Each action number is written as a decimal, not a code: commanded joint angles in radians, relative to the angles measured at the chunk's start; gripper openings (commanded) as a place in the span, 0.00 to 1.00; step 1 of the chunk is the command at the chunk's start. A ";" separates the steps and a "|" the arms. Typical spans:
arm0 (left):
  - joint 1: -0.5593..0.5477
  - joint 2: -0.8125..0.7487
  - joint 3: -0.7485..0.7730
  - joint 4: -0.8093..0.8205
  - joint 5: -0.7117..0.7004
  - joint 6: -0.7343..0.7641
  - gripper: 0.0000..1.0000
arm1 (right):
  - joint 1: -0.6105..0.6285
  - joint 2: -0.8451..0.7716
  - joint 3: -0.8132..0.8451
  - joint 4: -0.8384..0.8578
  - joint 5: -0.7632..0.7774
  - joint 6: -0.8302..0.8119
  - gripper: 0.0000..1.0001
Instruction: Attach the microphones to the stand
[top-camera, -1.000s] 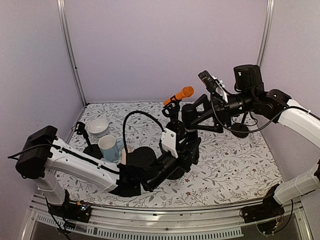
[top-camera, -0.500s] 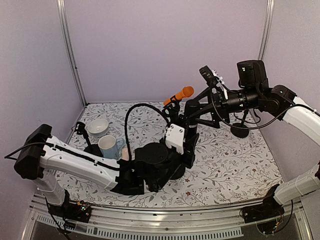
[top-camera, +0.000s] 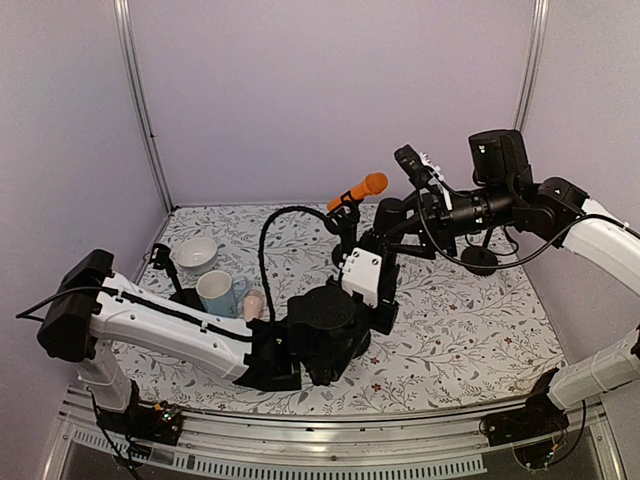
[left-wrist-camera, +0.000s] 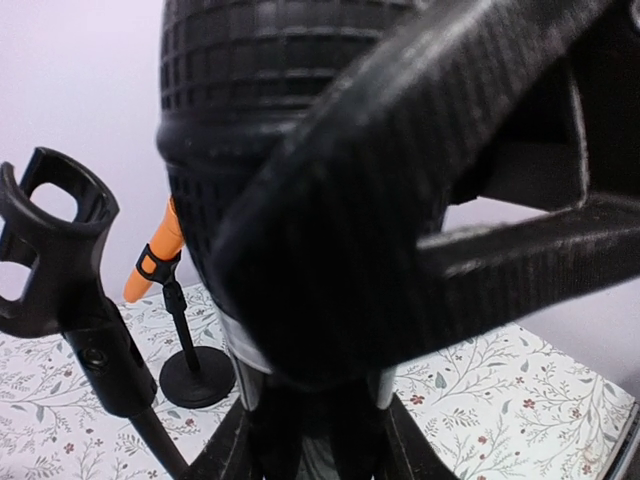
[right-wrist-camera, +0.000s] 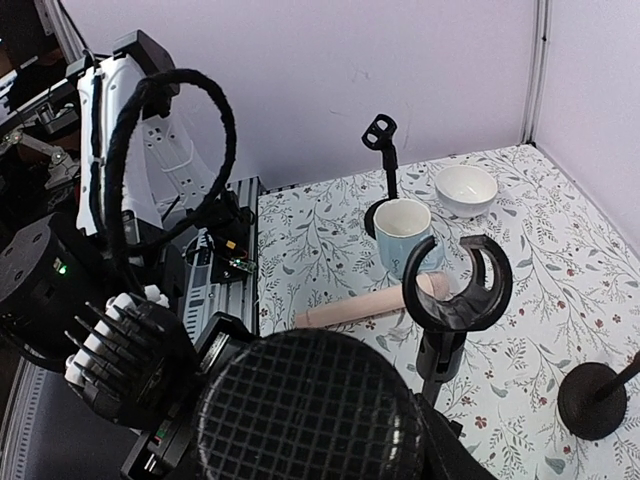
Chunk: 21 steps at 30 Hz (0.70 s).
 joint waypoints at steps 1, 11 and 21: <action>-0.018 0.005 0.030 -0.018 -0.005 0.006 0.45 | -0.005 -0.021 0.006 0.039 -0.023 0.019 0.28; -0.007 -0.160 -0.150 0.006 0.306 -0.026 0.85 | -0.093 -0.084 -0.039 0.009 -0.415 -0.166 0.20; 0.073 -0.246 -0.232 0.007 0.695 0.045 0.71 | -0.093 -0.037 0.016 -0.211 -0.584 -0.418 0.20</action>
